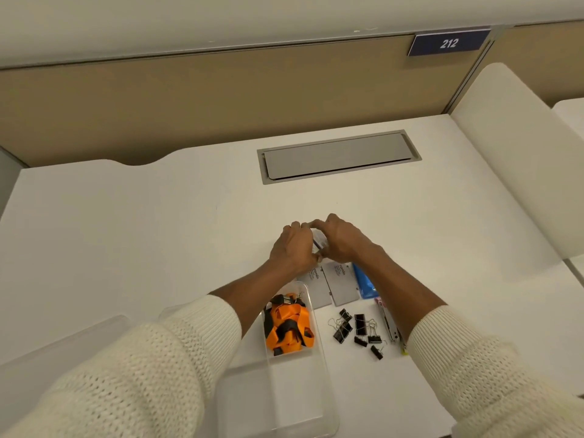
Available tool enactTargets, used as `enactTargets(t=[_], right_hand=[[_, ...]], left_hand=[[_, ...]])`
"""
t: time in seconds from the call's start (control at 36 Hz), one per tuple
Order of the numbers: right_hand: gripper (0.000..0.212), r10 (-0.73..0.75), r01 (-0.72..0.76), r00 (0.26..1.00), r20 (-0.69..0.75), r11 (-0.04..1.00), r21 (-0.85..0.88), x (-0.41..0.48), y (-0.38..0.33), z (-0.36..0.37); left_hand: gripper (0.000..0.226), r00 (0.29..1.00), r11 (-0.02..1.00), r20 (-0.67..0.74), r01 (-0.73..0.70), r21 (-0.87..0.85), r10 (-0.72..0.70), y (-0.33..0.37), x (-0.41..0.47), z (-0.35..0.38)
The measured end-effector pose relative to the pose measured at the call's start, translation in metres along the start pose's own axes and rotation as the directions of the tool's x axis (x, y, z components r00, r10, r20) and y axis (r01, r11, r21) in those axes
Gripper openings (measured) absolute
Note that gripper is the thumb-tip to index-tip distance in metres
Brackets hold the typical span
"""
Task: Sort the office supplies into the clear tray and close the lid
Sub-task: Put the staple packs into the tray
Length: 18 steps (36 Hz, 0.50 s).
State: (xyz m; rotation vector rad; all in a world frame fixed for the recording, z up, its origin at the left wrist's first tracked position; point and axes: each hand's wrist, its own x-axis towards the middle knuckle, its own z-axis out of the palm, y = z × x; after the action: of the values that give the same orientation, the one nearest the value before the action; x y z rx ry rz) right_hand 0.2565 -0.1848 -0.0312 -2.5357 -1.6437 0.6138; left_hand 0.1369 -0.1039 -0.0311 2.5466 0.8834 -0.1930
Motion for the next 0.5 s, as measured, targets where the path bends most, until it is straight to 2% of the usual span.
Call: enactTargets(t=[0.14, 0.39, 0.5], right_hand=[[0.059, -0.069, 0.067, 0.998, -0.007, 0.989, -0.131, 0.008, 0.001, 0.005], [0.054, -0.07, 0.066, 0.997, -0.038, 0.992, -0.108, 0.013, 0.006, 0.01], [0.047, -0.054, 0.048, 0.997, -0.052, 0.993, -0.104, 0.014, 0.004, 0.008]], left_hand=[[0.072, 1.0, 1.0, -0.005, 0.014, 0.022, -0.014, -0.001, 0.01, 0.011], [0.055, 1.0, 1.0, -0.014, 0.028, -0.007, -0.028, -0.001, 0.017, 0.011], [0.054, 0.999, 0.999, 0.002, 0.032, -0.008, -0.032, 0.0, 0.018, 0.01]])
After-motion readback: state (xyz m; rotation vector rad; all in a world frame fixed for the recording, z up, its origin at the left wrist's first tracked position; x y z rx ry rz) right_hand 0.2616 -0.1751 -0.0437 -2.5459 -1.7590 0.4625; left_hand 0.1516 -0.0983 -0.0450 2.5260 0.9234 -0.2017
